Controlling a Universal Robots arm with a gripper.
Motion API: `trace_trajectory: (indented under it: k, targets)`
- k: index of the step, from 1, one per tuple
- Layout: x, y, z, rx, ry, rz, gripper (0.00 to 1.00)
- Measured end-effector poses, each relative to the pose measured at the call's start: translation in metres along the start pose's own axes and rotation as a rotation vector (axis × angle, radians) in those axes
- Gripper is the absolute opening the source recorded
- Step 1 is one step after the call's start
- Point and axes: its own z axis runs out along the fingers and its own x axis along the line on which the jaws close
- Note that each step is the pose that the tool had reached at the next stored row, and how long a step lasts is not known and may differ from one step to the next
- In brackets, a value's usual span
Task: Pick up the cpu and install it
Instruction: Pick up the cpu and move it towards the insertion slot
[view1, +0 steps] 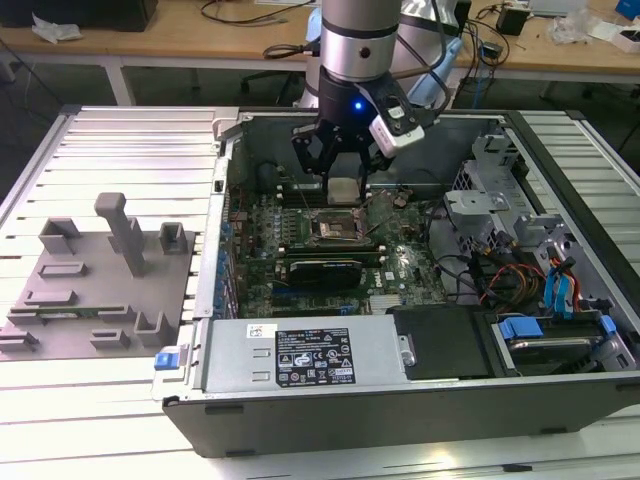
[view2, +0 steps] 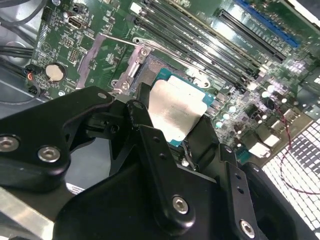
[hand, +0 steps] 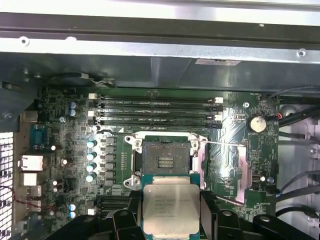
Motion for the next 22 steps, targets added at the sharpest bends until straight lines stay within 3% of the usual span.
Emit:
trace_trajectory:
  k: [13,22]
  targets:
    - [-0.0014,0.0041,0.0170,-0.0001,-0.0001,0.000,0.55]
    - [-0.0036,0.0042,0.0194,0.0000,0.0000,0.000,0.55]
